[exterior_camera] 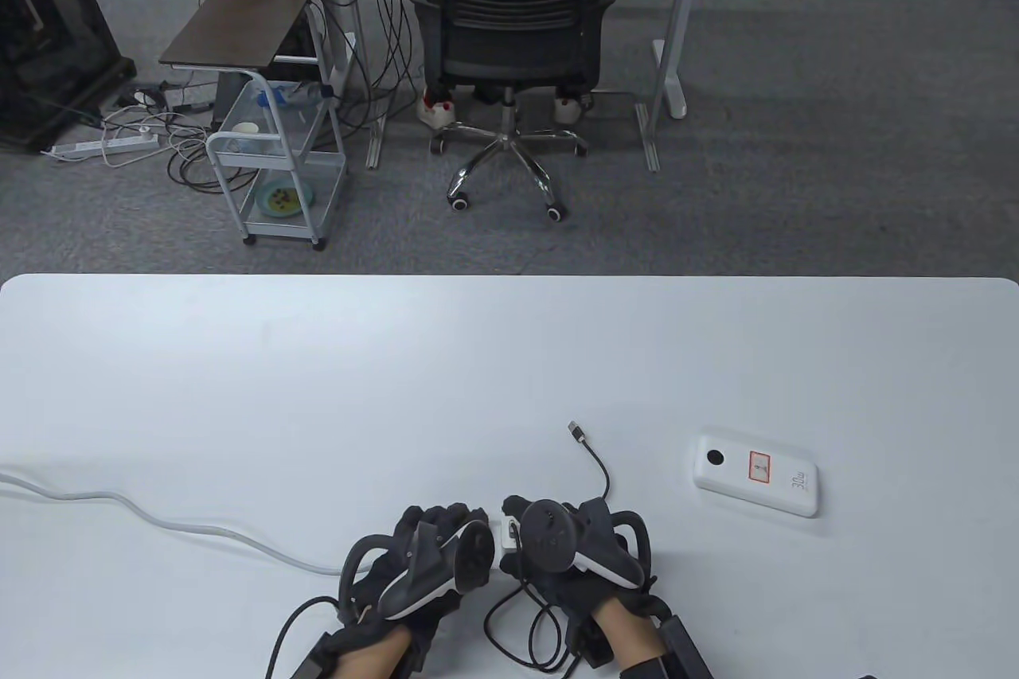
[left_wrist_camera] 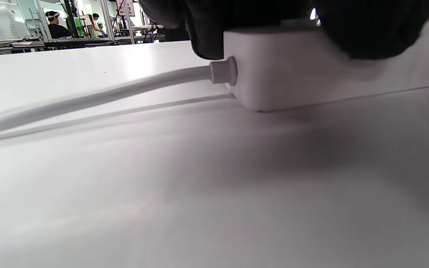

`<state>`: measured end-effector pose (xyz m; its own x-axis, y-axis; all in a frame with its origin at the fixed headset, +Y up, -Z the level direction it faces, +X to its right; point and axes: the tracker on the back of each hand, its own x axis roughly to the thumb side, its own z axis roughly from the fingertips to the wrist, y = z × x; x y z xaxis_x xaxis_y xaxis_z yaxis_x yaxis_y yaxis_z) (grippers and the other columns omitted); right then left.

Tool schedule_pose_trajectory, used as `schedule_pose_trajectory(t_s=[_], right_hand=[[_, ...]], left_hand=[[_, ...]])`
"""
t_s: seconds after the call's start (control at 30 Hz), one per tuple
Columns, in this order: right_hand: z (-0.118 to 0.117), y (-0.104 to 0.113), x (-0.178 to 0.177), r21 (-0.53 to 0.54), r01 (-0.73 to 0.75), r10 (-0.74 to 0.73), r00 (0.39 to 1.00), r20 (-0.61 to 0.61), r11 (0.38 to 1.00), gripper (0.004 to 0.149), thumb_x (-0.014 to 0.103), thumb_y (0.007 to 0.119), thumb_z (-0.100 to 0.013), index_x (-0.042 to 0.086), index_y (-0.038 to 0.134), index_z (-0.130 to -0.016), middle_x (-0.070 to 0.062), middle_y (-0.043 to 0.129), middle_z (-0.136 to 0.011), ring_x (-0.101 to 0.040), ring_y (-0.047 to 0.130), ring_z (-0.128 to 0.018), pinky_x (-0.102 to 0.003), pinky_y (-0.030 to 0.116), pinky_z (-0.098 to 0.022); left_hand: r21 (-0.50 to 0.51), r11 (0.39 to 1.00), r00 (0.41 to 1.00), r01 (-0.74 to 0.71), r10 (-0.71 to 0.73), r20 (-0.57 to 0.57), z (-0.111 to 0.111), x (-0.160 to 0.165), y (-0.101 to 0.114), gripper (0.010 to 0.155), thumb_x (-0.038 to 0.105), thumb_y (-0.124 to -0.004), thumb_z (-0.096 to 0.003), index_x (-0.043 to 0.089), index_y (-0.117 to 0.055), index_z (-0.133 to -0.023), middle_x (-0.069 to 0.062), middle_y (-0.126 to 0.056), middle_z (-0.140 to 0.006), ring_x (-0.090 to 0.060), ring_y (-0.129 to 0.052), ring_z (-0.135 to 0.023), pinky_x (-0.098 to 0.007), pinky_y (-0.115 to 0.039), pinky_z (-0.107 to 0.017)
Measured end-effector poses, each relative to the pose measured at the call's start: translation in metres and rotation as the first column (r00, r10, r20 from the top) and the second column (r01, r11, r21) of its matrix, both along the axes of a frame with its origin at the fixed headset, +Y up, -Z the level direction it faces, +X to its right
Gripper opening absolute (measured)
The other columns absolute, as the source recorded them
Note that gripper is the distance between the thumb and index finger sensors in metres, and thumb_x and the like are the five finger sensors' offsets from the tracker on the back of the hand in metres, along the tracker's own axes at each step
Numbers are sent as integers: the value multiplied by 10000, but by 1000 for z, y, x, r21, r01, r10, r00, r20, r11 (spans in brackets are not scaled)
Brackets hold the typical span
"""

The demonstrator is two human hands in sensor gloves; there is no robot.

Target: Unplug the charger and disconnect the battery pack

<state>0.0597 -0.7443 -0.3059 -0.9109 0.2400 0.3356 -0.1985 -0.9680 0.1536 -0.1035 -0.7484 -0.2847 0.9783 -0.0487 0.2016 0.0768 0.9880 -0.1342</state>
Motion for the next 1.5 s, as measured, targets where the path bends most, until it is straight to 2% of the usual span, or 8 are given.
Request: schedule_pose_trajectory(t_s=[0.43,0.57,0.7,0.87,1.07,1.23,1.4,1.5], right_hand=[[-4,6,1,-60,132,-131,991,21,989,698,490,762,-366,278,558,-999,7,774,-1006,-236,839,-836,-483,665,-645],[6,9,-2,82,48,-46,999,-30,995,681,491,764,-361,308,578,-989,29,790,-993,-206,867,-822,-456,691,-644],[0,6,1,-43,133,-132,991,30,990,695,484,755,-373,258,563,-1002,-10,777,-998,-227,850,-825,-470,676,-638],[8,7,-1,71,59,-57,998,-28,996,685,490,750,-371,282,566,-997,11,779,-998,-215,863,-823,-465,685,-647],[2,5,2,-48,165,-164,986,26,985,680,497,685,-399,215,545,-1002,-56,752,-1006,-263,831,-832,-501,658,-641],[13,8,-3,68,65,-62,997,-47,996,675,497,700,-387,245,562,-997,-32,762,-1004,-252,847,-828,-493,669,-648],[5,4,3,-40,148,-149,989,-20,988,688,481,674,-409,198,514,-1015,-76,729,-1015,-273,821,-833,-507,655,-640],[14,6,-2,52,105,-101,993,-63,993,686,467,694,-400,205,530,-1012,-77,734,-1014,-284,833,-824,-514,656,-640]], left_hand=[[-13,999,999,47,-47,-13,-2,8,3,730,589,-832,-370,441,-648,-1061,148,-762,-1141,-157,-873,-1079,-399,-627,-867],[9,993,993,115,-115,3,0,14,3,726,583,-822,-376,434,-640,-1063,144,-761,-1142,-154,-883,-1073,-392,-637,-864],[-4,994,994,105,-105,1,-2,14,4,729,586,-827,-367,438,-650,-1058,145,-773,-1137,-155,-893,-1068,-397,-641,-861],[-8,991,991,131,-131,4,-1,17,4,731,580,-827,-374,436,-634,-1064,147,-756,-1145,-156,-876,-1080,-394,-632,-867],[-13,993,993,115,-115,5,-2,16,5,734,584,-830,-368,434,-643,-1062,144,-765,-1139,-151,-882,-1073,-395,-637,-864],[-26,995,995,97,-96,19,-3,15,5,737,581,-846,-362,449,-642,-1057,159,-757,-1139,-146,-874,-1078,-390,-632,-868],[-17,994,994,112,-111,15,-2,17,5,734,584,-836,-367,440,-642,-1060,150,-763,-1138,-151,-881,-1073,-393,-639,-862],[-15,990,990,142,-142,8,-1,20,6,734,584,-833,-368,443,-638,-1062,148,-761,-1142,-156,-882,-1075,-395,-639,-862]])
